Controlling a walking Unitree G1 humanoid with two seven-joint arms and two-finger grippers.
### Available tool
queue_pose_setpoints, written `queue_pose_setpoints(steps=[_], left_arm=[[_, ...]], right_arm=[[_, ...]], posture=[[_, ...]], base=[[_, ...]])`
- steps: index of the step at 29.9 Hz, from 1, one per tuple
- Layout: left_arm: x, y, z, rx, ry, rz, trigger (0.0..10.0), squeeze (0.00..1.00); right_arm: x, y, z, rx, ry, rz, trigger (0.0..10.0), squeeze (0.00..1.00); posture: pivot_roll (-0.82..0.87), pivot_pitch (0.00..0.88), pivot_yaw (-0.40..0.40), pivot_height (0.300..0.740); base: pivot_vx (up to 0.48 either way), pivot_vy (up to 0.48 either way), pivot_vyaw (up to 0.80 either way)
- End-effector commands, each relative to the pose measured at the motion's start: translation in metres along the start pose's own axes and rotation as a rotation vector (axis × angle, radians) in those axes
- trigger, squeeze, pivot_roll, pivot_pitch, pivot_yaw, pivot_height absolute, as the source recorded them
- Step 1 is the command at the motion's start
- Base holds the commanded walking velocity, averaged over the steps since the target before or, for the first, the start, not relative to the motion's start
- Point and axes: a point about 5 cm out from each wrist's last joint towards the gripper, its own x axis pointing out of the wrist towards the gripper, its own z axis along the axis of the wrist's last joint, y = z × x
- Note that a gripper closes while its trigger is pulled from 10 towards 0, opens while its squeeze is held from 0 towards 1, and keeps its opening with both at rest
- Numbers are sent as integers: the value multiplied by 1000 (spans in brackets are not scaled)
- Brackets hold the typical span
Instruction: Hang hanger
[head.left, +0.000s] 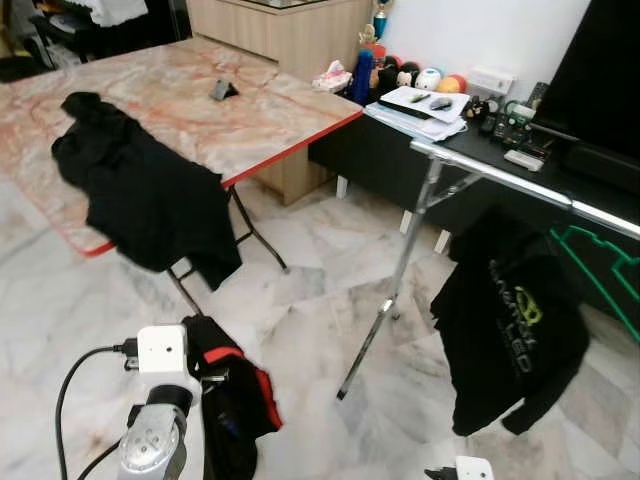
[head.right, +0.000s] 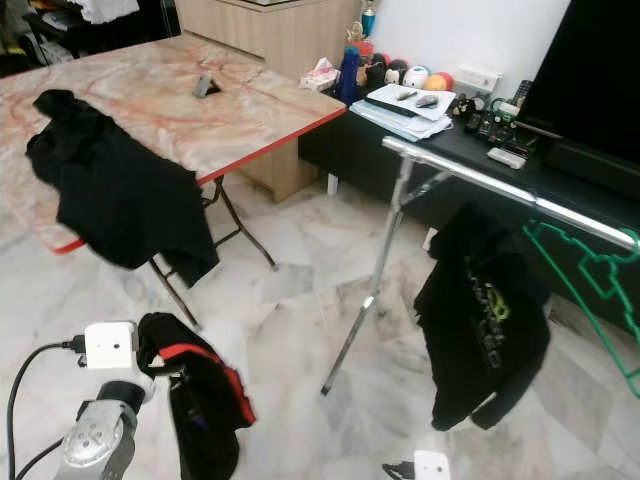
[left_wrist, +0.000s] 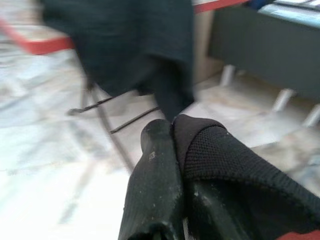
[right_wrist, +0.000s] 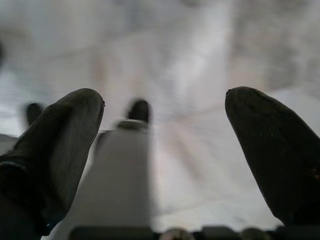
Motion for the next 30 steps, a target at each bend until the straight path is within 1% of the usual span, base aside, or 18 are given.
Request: queue_pose_setpoints(steps=[1,20,30], left_arm=[[3,-4,8,-13,-36,-6,10000,0],[4,1,11,-5,-41,3,10000,0],[4,4,12,-5,-43,12,10000,0]], right_arm=[[-1,-4,-5,-4,20,-8,10000,0],[-1,-3,-5,6,21,-7,10000,0],[-1,-4,-4,3,19,-6,10000,0]], posture=[[85,139,-46,740],[91,151,-35,740],[92,155,-44,740]], base=[[0,334,0],[0,335,0],[0,362,0]])
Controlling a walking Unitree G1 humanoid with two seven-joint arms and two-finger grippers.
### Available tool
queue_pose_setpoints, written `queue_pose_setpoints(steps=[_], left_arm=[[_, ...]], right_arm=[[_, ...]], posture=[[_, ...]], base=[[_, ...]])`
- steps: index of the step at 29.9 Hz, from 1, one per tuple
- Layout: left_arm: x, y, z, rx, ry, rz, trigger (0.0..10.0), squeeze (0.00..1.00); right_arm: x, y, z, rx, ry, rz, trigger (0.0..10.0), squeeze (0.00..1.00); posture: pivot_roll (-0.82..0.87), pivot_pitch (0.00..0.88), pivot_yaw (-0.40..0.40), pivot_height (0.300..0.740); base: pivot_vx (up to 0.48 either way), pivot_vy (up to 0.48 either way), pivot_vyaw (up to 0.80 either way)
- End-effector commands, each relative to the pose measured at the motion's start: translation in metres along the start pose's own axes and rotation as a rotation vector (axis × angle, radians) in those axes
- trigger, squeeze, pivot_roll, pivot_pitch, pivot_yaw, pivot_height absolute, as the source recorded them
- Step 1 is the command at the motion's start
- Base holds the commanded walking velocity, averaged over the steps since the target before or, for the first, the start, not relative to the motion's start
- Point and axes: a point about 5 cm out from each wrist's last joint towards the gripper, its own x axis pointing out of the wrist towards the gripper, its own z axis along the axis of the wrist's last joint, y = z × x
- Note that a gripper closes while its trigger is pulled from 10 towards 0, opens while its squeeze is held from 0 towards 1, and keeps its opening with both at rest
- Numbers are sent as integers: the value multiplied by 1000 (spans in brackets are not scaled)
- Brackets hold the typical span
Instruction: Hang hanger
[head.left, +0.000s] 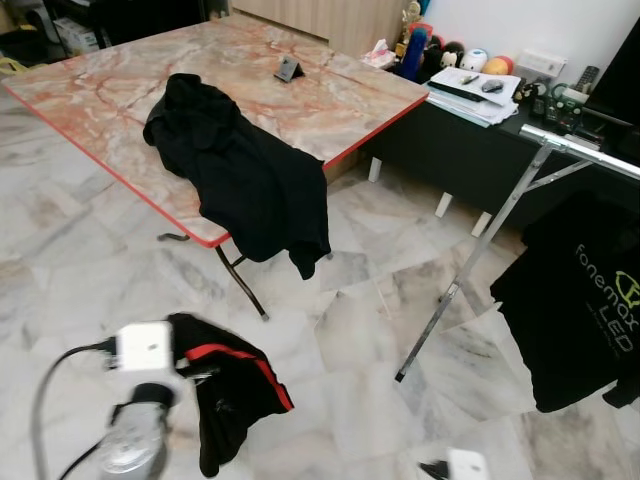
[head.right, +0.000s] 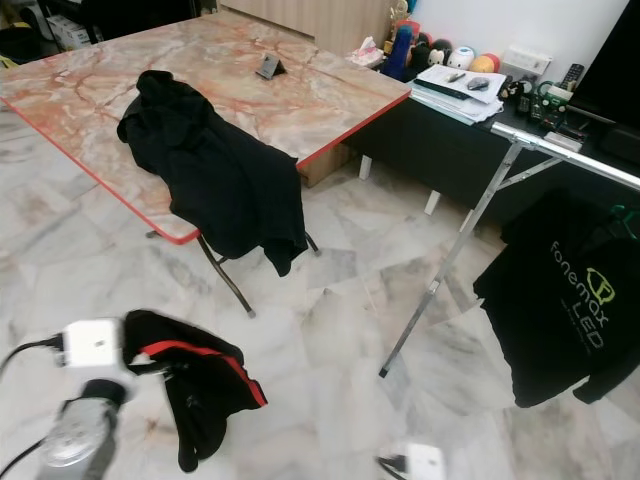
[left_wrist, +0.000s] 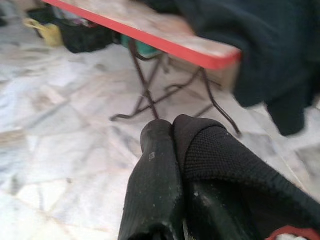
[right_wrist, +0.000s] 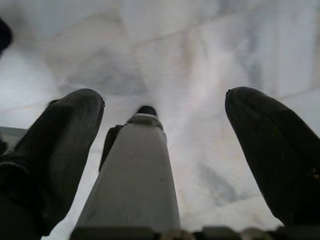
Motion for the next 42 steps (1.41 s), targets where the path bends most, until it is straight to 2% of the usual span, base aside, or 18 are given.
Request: queue_pose_setpoints(steps=[1,26,42], left_arm=[[-1,-4,1,-19,-8,-8,10000,0],[0,0,2,-15,-10,4,10000,0],[0,-2,1,-17,-8,-2,10000,0]], right_arm=[[-2,-12,-8,3,30,-32,10000,0],[-2,-12,-8,12,24,-30,10000,0],[-2,-13,-8,12,24,-33,10000,0]], posture=[[92,155,-44,740],[92,159,-46,740],[92,151,-47,740]], base=[[0,371,0],[0,373,0],[0,480,0]])
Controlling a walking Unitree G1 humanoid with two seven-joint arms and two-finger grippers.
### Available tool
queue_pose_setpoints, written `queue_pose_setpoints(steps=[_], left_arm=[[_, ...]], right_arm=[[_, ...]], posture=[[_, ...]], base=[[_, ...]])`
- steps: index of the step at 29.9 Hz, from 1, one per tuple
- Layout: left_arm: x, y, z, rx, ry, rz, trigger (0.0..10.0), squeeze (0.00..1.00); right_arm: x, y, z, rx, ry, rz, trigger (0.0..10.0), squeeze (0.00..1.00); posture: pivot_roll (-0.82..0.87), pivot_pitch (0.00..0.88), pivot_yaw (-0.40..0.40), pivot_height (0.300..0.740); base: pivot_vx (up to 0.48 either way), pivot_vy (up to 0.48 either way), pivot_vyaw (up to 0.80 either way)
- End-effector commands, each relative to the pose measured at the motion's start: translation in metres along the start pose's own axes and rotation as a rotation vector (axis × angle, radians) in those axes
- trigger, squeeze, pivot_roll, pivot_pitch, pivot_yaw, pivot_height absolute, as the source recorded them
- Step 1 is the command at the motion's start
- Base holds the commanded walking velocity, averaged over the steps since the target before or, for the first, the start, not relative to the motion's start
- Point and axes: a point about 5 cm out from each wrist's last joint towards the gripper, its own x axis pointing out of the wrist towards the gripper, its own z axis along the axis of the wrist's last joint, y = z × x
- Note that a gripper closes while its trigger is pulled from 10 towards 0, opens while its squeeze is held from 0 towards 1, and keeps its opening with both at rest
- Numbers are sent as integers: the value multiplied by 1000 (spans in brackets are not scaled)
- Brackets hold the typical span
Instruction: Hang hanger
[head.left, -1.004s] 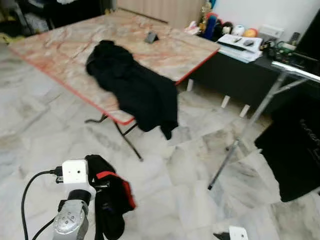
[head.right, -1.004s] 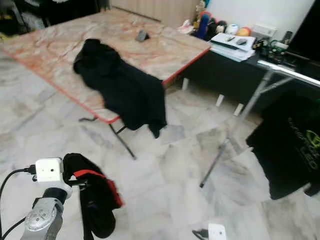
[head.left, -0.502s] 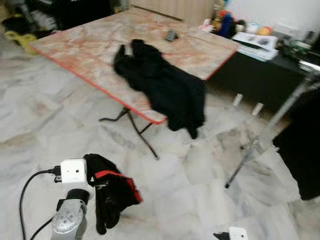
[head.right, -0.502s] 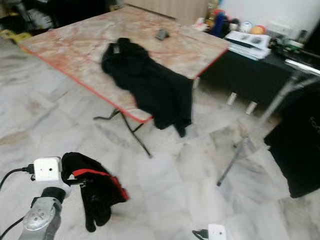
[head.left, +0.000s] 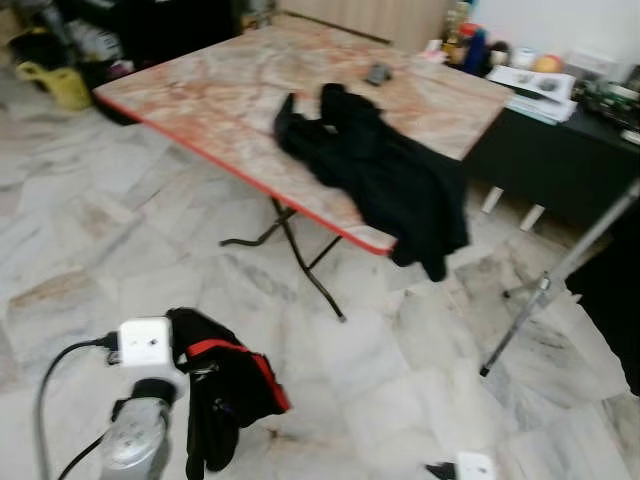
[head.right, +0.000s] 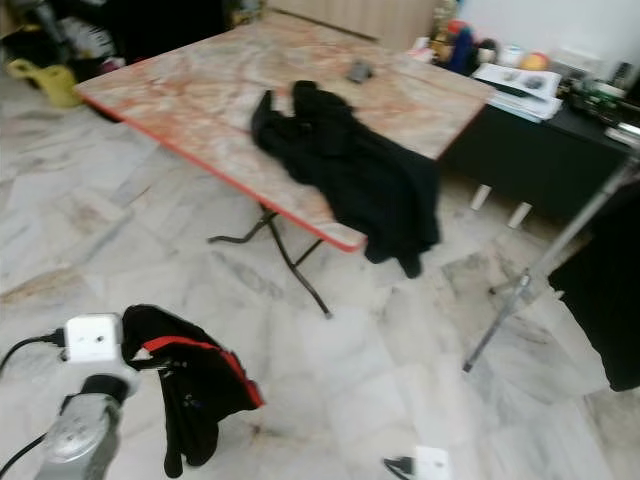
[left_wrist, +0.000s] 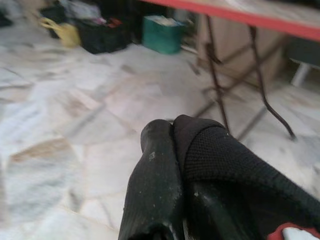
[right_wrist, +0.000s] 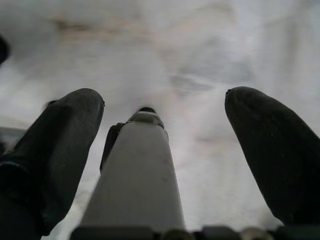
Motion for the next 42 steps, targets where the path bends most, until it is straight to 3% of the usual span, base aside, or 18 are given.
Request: queue_pose_setpoints(steps=[1,10,33,42], left_arm=[[-1,-4,1,-14,-11,-11,10000,0],[0,-4,2,-8,-15,-13,10000,0],[2,-9,9,-15,-51,-31,10000,0],[2,-9,11,-17,-59,-37,10000,0]], right_arm=[[-2,-14,-7,6,25,-37,10000,0],[-2,-14,-8,5,25,-37,10000,0],[-2,-15,-7,2,21,-36,10000,0],[-2,-14,-7,2,24,-35,10000,0]], posture=[[92,151,-47,740],[95,141,-46,740],[97,143,-51,740],[97,144,-49,740]], base=[[0,480,0],[0,437,0],[0,0,0],[309,0,0]])
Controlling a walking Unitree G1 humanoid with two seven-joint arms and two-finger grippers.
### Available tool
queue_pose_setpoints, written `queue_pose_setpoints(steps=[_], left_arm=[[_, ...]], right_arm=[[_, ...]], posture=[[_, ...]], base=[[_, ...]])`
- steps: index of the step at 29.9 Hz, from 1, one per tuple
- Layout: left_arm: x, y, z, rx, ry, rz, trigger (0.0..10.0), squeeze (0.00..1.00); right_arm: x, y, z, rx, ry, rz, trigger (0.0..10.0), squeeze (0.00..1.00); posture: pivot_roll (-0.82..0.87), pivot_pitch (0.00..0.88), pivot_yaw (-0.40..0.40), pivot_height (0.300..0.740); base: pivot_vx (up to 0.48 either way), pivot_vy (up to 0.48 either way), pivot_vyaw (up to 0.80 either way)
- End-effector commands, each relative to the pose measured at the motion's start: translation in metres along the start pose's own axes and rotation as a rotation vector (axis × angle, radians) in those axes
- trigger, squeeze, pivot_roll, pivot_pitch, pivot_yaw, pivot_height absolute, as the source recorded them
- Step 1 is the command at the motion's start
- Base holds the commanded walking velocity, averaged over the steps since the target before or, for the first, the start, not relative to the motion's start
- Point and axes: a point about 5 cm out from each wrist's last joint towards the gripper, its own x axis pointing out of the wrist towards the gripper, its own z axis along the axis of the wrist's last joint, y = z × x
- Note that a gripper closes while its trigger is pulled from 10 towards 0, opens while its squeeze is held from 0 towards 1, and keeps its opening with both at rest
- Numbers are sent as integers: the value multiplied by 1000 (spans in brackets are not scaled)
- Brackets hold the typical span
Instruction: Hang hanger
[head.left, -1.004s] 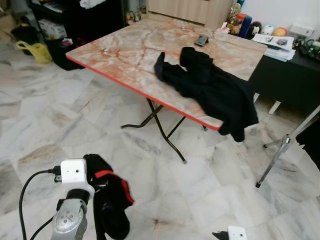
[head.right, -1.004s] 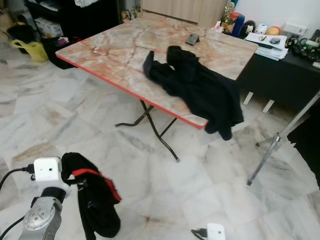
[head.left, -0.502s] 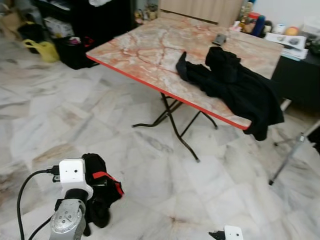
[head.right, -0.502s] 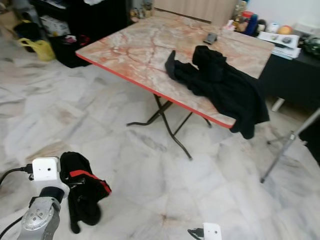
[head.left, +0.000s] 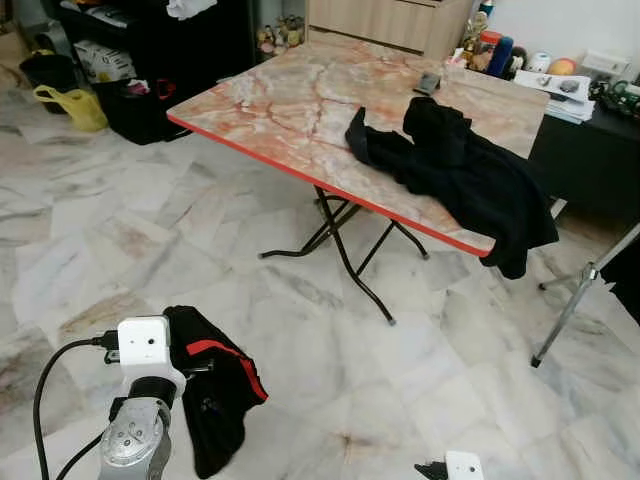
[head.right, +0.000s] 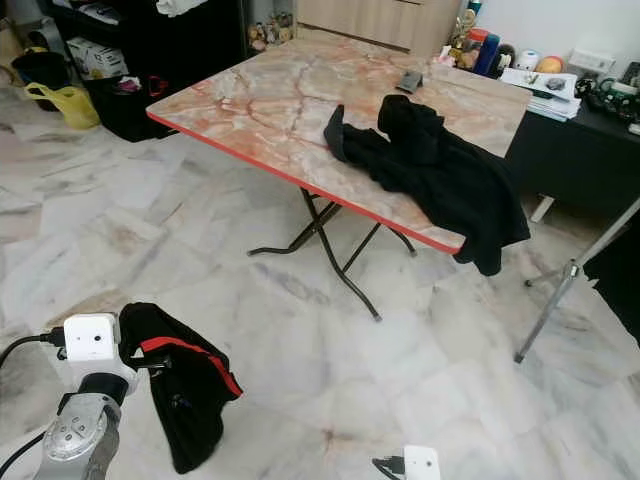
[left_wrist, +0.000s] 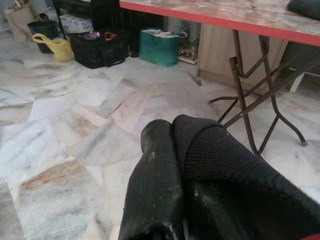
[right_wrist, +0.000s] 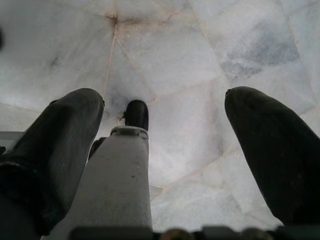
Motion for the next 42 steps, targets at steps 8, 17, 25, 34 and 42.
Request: queue_pose_setpoints(steps=[8,17,25,34,42], left_arm=[[1,-1,8,-10,-38,-7,10000,0],[2,-1,8,-11,-40,-8,10000,0],[1,-1,9,-10,-41,-9,10000,0],[2,-1,9,-2,-40,-14,10000,0],[2,-1,10,-4,-41,-17,10000,0]], right_arm=[[-1,-2,-5,7,20,-2,10000,0],[0,-2,-4,6,19,-1,10000,0],[-1,-2,-4,8,19,-3,10000,0],[0,-1,-5,15,19,-7,10000,0],[0,-2,-6,-1,35,-8,10000,0]], posture=[[97,144,-49,740],[97,147,-52,740],[98,148,-53,740],[99,149,-50,740],[104,149,-50,740]], base=[[348,0,0],[348,0,0],[351,0,0],[349,0,0],[174,0,-569]])
